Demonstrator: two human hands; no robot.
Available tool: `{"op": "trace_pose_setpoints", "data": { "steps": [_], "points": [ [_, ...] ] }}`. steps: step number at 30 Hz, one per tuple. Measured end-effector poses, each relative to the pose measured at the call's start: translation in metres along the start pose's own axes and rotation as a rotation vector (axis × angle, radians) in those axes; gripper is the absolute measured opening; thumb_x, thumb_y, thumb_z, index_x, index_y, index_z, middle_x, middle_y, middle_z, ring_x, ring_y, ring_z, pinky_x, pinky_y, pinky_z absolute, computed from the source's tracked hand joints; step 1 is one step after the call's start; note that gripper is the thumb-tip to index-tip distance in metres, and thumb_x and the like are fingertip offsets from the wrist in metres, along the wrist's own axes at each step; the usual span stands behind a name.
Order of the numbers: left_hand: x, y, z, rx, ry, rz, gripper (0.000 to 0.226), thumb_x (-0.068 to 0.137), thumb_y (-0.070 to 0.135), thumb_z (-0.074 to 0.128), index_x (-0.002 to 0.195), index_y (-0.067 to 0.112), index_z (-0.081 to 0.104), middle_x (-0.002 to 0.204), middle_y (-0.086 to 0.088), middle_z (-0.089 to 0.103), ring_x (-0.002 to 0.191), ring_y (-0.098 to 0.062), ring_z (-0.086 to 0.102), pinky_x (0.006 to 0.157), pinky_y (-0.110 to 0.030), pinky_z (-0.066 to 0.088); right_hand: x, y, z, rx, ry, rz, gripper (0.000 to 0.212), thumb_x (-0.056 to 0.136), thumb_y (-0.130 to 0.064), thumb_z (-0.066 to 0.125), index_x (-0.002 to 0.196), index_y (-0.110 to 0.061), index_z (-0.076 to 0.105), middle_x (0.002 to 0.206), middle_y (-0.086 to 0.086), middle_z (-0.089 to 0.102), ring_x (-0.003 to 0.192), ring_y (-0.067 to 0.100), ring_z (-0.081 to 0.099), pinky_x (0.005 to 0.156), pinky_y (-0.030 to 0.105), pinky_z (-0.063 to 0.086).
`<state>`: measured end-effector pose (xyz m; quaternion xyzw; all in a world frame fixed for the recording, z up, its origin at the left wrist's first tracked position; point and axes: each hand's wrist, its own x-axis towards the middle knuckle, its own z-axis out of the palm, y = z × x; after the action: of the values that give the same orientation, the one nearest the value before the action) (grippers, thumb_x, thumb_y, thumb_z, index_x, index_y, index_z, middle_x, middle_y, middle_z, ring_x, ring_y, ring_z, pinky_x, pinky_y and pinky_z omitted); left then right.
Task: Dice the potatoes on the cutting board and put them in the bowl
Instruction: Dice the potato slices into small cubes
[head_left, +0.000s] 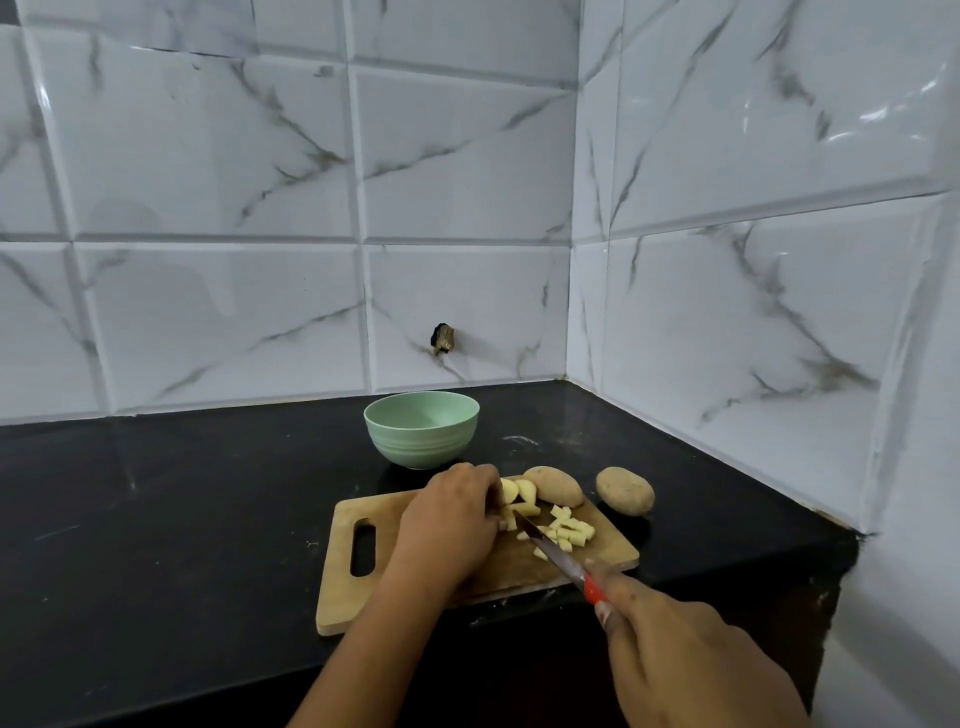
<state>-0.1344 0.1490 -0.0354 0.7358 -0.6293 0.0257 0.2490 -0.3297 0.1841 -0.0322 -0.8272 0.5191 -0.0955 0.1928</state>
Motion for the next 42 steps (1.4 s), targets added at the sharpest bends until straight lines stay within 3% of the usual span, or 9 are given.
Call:
{"op": "trace_pose_setpoints", "data": {
  "steps": [7, 12, 15, 19, 22, 26, 32, 37, 42],
  "points": [
    [-0.013, -0.005, -0.001, 0.044, 0.181, 0.025, 0.009, 0.094, 0.029, 0.053, 0.103, 0.032, 0.051, 0.109, 0.014, 0.057, 0.102, -0.005, 0.048, 0.074, -0.020, 0.040, -0.009, 0.001, -0.003, 0.006, 0.098, -0.040, 0.046, 0.105, -0.038, 0.024, 0.149, -0.044, 0.011, 0.130, -0.005, 0.051, 0.114, 0.005, 0.051, 0.093, 0.019, 0.039],
    [-0.029, -0.022, -0.010, 0.014, 0.271, 0.050, 0.024, 0.096, 0.025, 0.050, 0.113, 0.036, 0.063, 0.111, 0.018, 0.056, 0.099, -0.001, 0.051, 0.073, -0.013, 0.038, -0.006, -0.005, 0.004, -0.030, 0.124, -0.060, 0.040, 0.104, -0.039, 0.026, 0.143, -0.047, 0.024, 0.120, -0.007, 0.055, 0.106, 0.008, 0.055, 0.088, 0.022, 0.045],
    [-0.042, -0.033, -0.017, -0.030, 0.314, 0.027, 0.023, 0.092, 0.018, 0.056, 0.101, 0.033, 0.071, 0.102, 0.019, 0.058, 0.085, 0.001, 0.051, 0.067, -0.008, 0.035, -0.001, -0.008, 0.010, -0.050, 0.192, -0.075, 0.035, 0.104, -0.036, 0.028, 0.137, -0.043, 0.035, 0.111, -0.006, 0.058, 0.097, 0.009, 0.058, 0.081, 0.023, 0.047],
    [-0.051, -0.044, -0.023, -0.186, 0.311, -0.045, 0.026, 0.085, 0.009, 0.066, 0.084, 0.034, 0.074, 0.088, 0.020, 0.064, 0.082, 0.001, 0.060, 0.068, -0.006, 0.041, 0.002, -0.009, 0.015, -0.085, 0.345, -0.095, 0.033, 0.103, -0.036, 0.027, 0.133, -0.042, 0.038, 0.095, -0.010, 0.055, 0.083, 0.006, 0.058, 0.073, 0.024, 0.052],
    [-0.054, -0.048, -0.025, -0.283, 0.274, -0.111, 0.025, 0.083, 0.008, 0.069, 0.077, 0.032, 0.073, 0.081, 0.021, 0.064, 0.078, 0.010, 0.058, 0.064, -0.001, 0.040, 0.000, -0.013, 0.016, -0.072, 0.379, -0.112, 0.036, 0.103, -0.037, 0.026, 0.137, -0.045, 0.033, 0.101, -0.011, 0.056, 0.088, 0.005, 0.059, 0.074, 0.024, 0.051],
    [-0.054, -0.049, -0.028, -0.194, 0.208, -0.170, 0.030, 0.085, 0.016, 0.068, 0.070, 0.042, 0.065, 0.089, 0.015, 0.063, 0.081, -0.002, 0.058, 0.065, -0.007, 0.041, -0.004, -0.023, 0.020, -0.073, 0.314, -0.152, 0.038, 0.103, -0.038, 0.026, 0.140, -0.046, 0.031, 0.116, -0.010, 0.058, 0.097, 0.008, 0.058, 0.077, 0.024, 0.046],
    [-0.064, -0.049, -0.026, -0.088, 0.249, -0.167, 0.017, 0.087, 0.020, 0.065, 0.079, 0.036, 0.067, 0.086, 0.016, 0.063, 0.076, -0.002, 0.058, 0.068, -0.018, 0.049, 0.000, -0.022, 0.021, -0.070, 0.340, -0.155, 0.036, 0.103, -0.039, 0.027, 0.138, -0.045, 0.034, 0.109, -0.013, 0.057, 0.087, 0.003, 0.056, 0.073, 0.019, 0.047],
    [-0.064, -0.048, -0.022, -0.083, 0.266, -0.216, 0.018, 0.091, 0.023, 0.057, 0.094, 0.037, 0.067, 0.084, 0.020, 0.059, 0.070, -0.001, 0.056, 0.061, -0.014, 0.045, -0.003, -0.027, 0.024, -0.031, 0.317, -0.180, 0.041, 0.102, -0.043, 0.028, 0.143, -0.050, 0.028, 0.117, -0.013, 0.058, 0.094, 0.003, 0.056, 0.075, 0.019, 0.046],
    [-0.058, -0.048, -0.018, -0.032, 0.161, -0.145, 0.025, 0.090, 0.042, 0.058, 0.114, 0.041, 0.061, 0.099, 0.022, 0.062, 0.089, 0.003, 0.052, 0.075, -0.017, 0.044, -0.004, -0.023, 0.019, -0.001, 0.322, -0.164, 0.042, 0.102, -0.043, 0.028, 0.143, -0.051, 0.027, 0.125, -0.014, 0.056, 0.100, 0.003, 0.055, 0.079, 0.018, 0.046]
  ]
}}
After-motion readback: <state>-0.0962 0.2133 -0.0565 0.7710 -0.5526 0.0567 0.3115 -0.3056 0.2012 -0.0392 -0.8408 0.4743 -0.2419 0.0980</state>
